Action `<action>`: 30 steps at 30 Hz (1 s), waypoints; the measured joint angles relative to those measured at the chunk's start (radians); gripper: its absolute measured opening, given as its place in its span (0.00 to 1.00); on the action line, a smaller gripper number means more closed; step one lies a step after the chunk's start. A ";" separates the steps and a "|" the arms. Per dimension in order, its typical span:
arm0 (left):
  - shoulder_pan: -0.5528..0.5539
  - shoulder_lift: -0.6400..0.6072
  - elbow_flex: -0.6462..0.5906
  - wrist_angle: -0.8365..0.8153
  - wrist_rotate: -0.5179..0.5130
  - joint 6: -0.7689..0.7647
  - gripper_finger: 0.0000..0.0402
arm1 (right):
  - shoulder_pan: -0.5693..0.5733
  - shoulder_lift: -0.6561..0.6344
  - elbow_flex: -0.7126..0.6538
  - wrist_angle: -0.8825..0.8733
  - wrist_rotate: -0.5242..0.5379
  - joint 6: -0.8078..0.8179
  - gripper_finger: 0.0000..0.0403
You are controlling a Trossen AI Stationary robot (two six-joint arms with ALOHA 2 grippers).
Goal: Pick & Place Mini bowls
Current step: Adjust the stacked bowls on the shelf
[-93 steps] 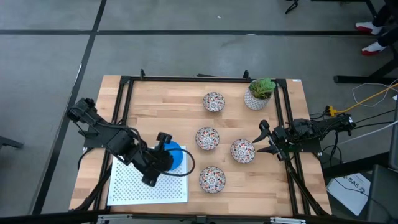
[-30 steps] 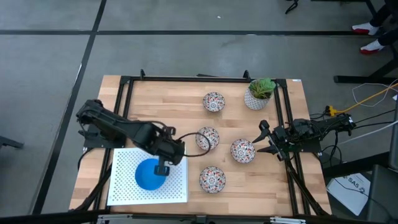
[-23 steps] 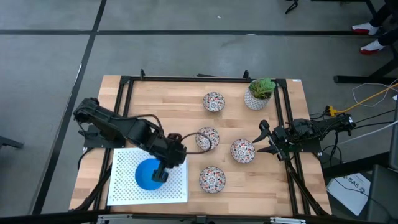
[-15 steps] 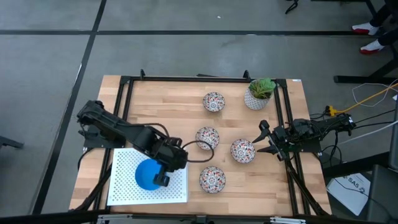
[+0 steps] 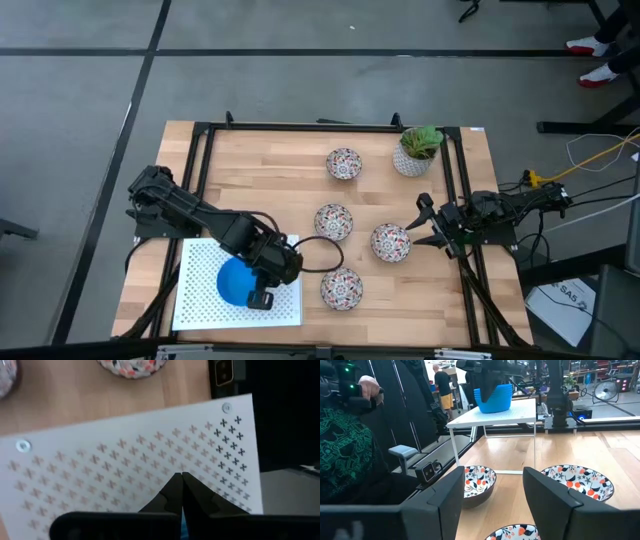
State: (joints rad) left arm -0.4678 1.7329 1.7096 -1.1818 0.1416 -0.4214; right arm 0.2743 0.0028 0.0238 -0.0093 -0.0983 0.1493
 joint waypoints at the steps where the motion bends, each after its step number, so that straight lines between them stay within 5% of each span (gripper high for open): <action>1: -0.008 0.000 0.000 -0.010 0.000 -0.021 0.01 | 0.000 0.000 0.000 0.000 0.000 0.000 0.50; 30: -0.197 0.000 0.000 -0.218 0.002 -0.484 0.00 | 0.000 0.000 0.000 0.000 0.000 0.000 0.50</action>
State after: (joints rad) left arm -0.6643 1.7325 1.7096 -1.3994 0.1432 -0.9050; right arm 0.2741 0.0029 0.0238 -0.0093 -0.0982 0.1493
